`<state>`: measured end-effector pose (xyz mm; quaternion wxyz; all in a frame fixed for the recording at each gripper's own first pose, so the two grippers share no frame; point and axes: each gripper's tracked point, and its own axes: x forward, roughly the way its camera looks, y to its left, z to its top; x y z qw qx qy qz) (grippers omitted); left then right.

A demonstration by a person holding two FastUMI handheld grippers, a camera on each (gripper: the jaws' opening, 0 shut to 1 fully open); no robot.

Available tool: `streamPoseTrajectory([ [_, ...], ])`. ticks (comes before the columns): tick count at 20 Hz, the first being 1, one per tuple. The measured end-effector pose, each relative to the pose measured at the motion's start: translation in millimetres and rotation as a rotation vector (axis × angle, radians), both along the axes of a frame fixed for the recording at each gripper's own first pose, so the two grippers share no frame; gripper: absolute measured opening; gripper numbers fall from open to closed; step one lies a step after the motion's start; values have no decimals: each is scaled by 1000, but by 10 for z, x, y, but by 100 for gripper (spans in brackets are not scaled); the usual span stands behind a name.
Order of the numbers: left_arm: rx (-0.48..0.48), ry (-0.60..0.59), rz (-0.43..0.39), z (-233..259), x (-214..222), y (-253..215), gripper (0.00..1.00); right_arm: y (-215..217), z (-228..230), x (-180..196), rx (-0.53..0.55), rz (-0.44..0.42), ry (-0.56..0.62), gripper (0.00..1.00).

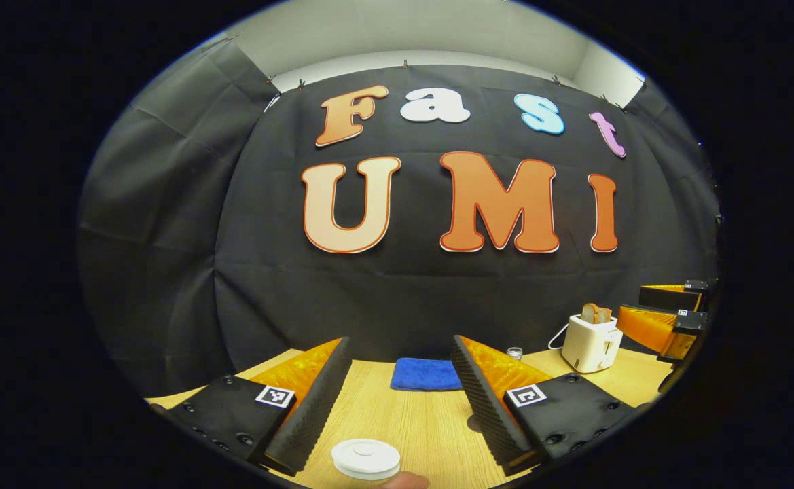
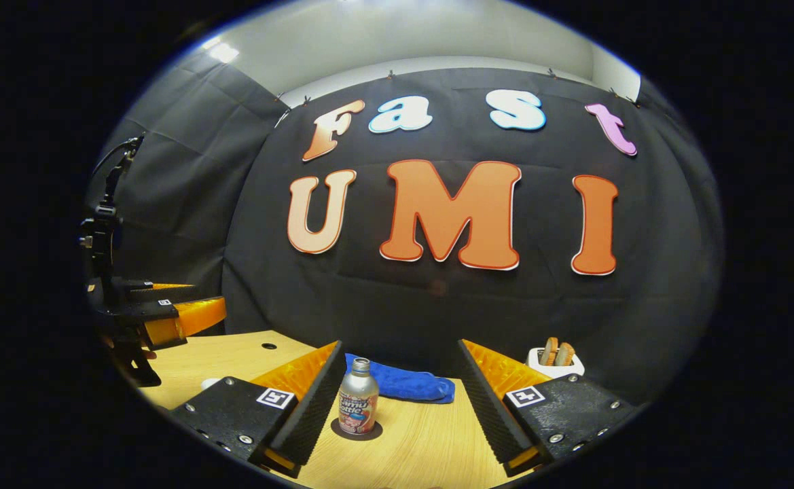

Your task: Open the teacup lid with one hand, grasp the water bottle and pour water into the teacup with the other hand; after pouring, place the water bottle on the coaster and then close the teacup lid.

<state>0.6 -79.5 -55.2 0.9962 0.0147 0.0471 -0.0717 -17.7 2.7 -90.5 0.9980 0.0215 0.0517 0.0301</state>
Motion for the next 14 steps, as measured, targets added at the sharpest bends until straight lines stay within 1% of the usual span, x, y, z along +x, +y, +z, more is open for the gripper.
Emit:
streamPoseTrajectory([
  [1,-9,6,-16,-31,-2,-56,99,-28,15,-32,6,-6,-5,97],
  [2,-3,17,-21,-85,-10,-72,98,-66,30,-64,13,-15,-9,100],
  [3,3,29,-21,-141,-18,-66,98,-106,21,-92,15,-27,-8,97],
  [5,-6,37,-16,-183,-15,-41,97,-219,4,-134,10,-55,-8,97],
  [6,-2,39,-10,-193,-10,-21,94,-271,-18,-154,7,-68,-8,97],
  [7,8,40,-5,-205,-6,-3,97,-313,-35,-171,3,-76,-6,97],
  [9,17,33,-9,-174,-20,-14,97,-357,-66,-183,-4,-85,1,97],
  [10,16,26,-12,-153,-24,-31,100,-376,-83,-185,-5,-92,5,97],
  [12,27,7,-12,-68,-35,-42,100,-380,-108,-183,-1,-98,14,97],
  [13,27,-2,-13,-4,-30,-54,97,-379,-100,-181,1,-95,16,97],
  [14,17,-10,-20,37,-40,-78,100,-365,-72,-178,-2,-90,15,97],
])
